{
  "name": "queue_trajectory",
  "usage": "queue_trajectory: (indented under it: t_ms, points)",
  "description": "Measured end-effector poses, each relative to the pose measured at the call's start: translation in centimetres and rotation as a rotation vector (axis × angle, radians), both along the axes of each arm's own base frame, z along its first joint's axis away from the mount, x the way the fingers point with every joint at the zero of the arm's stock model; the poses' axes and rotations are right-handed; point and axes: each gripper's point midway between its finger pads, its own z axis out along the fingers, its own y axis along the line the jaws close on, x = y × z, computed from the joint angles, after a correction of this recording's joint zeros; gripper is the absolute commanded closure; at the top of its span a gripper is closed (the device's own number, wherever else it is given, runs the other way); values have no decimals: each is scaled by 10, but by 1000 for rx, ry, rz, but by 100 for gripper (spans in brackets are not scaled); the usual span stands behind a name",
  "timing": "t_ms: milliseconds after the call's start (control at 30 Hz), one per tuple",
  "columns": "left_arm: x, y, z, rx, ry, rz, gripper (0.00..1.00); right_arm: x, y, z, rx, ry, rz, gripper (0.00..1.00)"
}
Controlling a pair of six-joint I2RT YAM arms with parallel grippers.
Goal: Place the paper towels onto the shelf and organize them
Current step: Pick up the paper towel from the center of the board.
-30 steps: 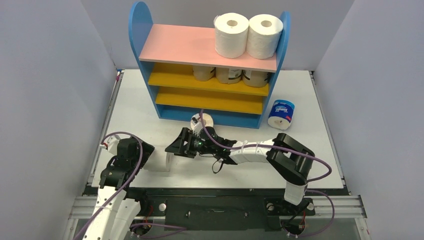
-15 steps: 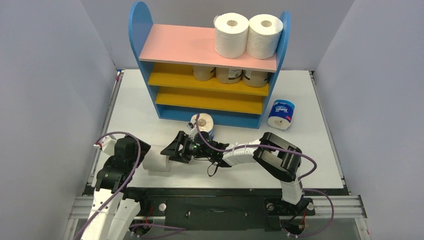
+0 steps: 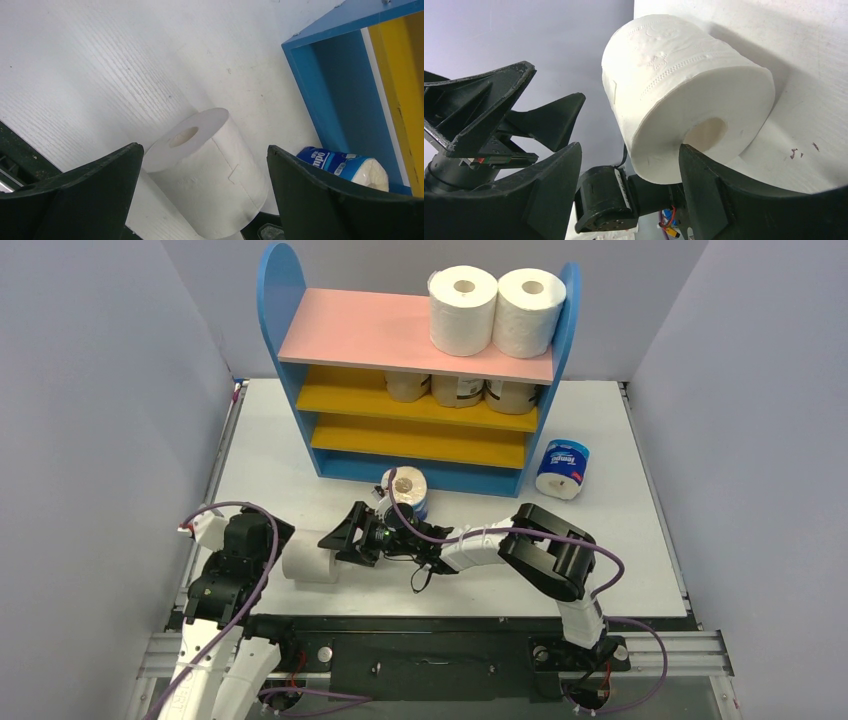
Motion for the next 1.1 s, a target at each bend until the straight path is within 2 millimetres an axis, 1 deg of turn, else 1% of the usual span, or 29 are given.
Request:
queue_trajectory:
  t_ms: [467, 600, 933, 1100]
  points:
    - [1, 0, 0, 3, 2, 1, 5, 1, 0, -1, -1, 6, -9, 32]
    - [1, -1, 0, 3, 2, -4, 5, 2, 2, -6, -10, 7, -7, 32]
    - [3, -1, -1, 4, 9, -6, 5, -1, 5, -10, -30, 5, -3, 31]
    - [3, -2, -1, 1, 7, -10, 5, 0, 8, -10, -28, 6, -2, 34]
